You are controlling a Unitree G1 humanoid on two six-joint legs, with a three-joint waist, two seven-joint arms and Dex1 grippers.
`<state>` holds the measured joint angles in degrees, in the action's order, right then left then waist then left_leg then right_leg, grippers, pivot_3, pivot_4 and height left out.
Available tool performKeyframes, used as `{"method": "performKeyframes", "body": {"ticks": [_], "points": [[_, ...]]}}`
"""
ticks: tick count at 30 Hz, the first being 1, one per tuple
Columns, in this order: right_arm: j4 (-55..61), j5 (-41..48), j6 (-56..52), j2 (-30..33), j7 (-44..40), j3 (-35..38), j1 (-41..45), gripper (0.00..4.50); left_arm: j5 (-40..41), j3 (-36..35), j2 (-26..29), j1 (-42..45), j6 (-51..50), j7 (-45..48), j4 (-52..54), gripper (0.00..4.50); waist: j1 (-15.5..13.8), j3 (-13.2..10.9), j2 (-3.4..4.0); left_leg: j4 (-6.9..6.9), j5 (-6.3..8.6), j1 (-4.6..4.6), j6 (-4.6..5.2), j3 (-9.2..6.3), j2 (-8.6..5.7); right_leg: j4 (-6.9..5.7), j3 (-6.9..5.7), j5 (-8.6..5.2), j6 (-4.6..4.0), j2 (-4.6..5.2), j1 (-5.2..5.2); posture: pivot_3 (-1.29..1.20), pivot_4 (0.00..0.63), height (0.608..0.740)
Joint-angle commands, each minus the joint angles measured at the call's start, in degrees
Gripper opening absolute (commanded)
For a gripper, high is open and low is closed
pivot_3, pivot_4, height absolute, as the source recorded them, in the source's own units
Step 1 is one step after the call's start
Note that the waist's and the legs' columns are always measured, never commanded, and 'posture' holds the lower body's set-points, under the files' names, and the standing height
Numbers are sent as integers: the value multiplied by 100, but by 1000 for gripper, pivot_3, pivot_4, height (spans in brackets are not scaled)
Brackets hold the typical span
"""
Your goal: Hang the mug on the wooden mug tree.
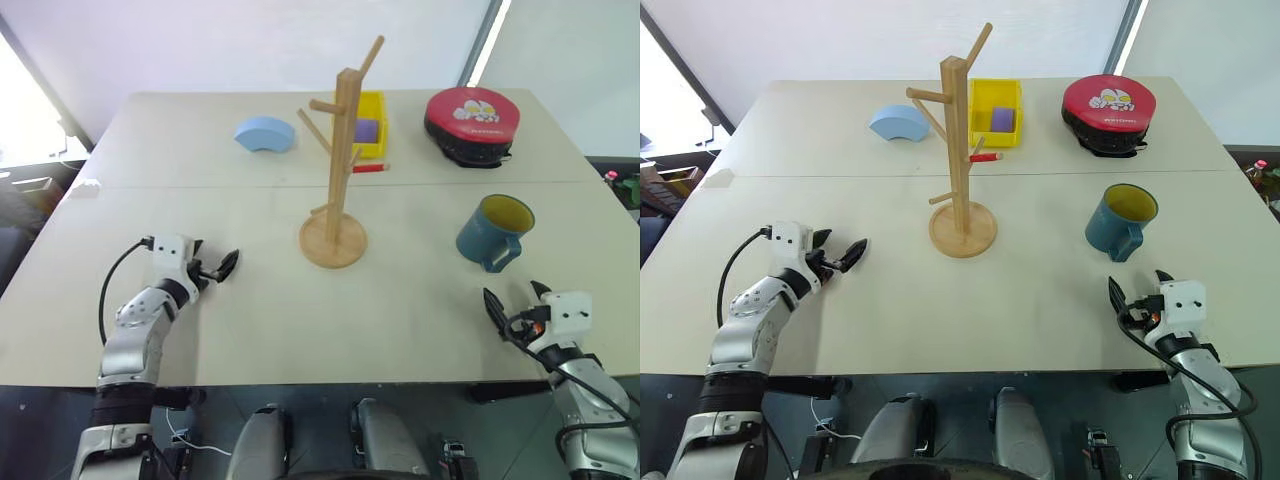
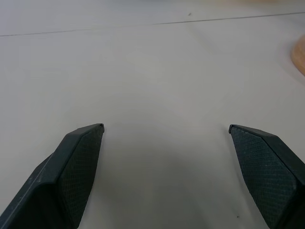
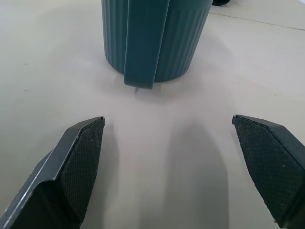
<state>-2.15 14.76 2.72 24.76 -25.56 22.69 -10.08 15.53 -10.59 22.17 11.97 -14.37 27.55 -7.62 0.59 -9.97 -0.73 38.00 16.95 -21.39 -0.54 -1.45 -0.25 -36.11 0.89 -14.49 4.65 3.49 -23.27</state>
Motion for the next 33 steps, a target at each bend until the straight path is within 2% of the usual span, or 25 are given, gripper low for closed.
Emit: {"method": "performKeyframes", "body": {"ticks": [1, 11, 17, 21, 26, 33], "points": [[4, 6, 102, 87, -29, 49, 47, 4437, 41, -35, 23, -21, -16, -23, 281, 4500, -1, 0, 0, 0, 0, 0, 0, 0, 0, 0, 0, 0, 0, 0, 0, 0, 150, 735], [116, -37, 114, 132, -94, 25, -80, 4437, 121, 2, 14, -106, -175, 0, 475, 4500, -2, 0, 0, 0, 0, 0, 0, 0, 0, 0, 0, -1, -1, 2, 0, 0, 150, 735], [398, -115, 139, 105, -163, -135, -325, 4437, 303, 84, 94, -201, -61, 502, 747, 4500, -5, 0, 0, 0, 0, -1, 0, 0, 0, 1, 1, -9, -16, 2, 0, 0, 150, 735], [810, -186, -11, -15, 23, -310, -333, 4437, 614, 620, 361, -529, -272, 1534, 1431, 4500, 5, 1, 1, -1, 0, -1, 0, 0, 2, 1, 2, -11, -19, 4, 0, 0, 150, 735], [1114, -201, -190, -316, 480, -397, -129, 4437, 810, 1258, 693, -749, -441, 2399, 2122, 4500, 2, 2, 6, -1, 1, -2, -1, 0, 6, 3, 3, -13, -24, 7, -3, 0, 150, 735], [1091, -454, -284, -655, 1147, -455, 311, 4437, 1002, 1763, 555, -465, -791, 2490, 2711, 4500, -12, 1, 18, -1, 1, -9, -1, -1, 6, 7, 3, -13, -25, 10, -7, 0, 150, 735]]}}
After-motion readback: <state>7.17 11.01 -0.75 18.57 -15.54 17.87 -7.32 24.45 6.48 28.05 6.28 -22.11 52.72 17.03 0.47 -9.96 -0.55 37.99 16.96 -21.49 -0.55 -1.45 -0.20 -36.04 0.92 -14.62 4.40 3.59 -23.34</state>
